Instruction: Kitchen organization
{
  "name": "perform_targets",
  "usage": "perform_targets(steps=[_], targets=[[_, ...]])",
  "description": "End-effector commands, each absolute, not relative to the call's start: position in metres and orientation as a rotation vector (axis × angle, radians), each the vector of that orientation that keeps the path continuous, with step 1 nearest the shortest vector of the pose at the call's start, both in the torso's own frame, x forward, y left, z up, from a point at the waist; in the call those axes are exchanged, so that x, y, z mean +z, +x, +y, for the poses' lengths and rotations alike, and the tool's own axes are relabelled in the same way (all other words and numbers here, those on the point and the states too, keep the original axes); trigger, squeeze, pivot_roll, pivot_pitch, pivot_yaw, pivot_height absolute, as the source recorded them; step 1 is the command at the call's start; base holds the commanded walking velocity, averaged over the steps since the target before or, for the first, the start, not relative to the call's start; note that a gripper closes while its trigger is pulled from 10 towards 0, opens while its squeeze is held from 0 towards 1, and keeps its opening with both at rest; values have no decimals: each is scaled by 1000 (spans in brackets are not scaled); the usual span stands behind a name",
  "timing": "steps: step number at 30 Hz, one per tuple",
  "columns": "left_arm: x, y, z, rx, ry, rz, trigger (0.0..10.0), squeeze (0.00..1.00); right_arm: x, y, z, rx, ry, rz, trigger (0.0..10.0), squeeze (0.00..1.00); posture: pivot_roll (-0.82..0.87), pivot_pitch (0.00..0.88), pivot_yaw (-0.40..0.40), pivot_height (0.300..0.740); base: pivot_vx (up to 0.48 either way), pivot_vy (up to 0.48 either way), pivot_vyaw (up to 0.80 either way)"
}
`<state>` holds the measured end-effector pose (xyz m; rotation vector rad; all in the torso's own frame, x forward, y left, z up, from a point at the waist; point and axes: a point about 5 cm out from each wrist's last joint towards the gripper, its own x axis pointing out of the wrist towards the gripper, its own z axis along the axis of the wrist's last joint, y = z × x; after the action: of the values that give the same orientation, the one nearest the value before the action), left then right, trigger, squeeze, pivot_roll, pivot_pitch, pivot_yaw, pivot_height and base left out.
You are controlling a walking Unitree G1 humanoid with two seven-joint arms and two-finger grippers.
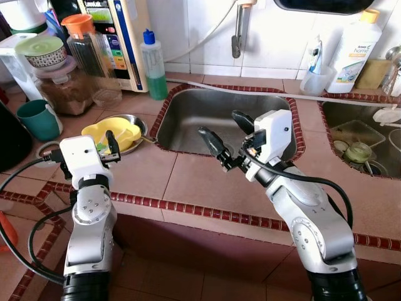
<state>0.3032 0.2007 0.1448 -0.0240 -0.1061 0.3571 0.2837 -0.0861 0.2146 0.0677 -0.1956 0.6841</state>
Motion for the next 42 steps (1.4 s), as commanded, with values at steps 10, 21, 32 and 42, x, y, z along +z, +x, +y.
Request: perform_targets(steps=[10,21,32,42], targets=[[145,320,203,339,-57,-134,10000,0,217,267,-74,830,46,-177,10000,0,-83,82,49,740,0,0,0],[137,323,202,332,-66,-137,3373,0,218,264,-76,824,30,-169,10000,0,-93,86,46,740,0,0,0],[137,324,201,327,-68,-148,0,0,218,265,-73,830,13,-172,10000,0,-92,85,46,740,0,0,0],[135,324,202,330,-63,-150,0,0,217,265,-73,825,12,-170,10000,0,-89,84,47,740,0,0,0]])
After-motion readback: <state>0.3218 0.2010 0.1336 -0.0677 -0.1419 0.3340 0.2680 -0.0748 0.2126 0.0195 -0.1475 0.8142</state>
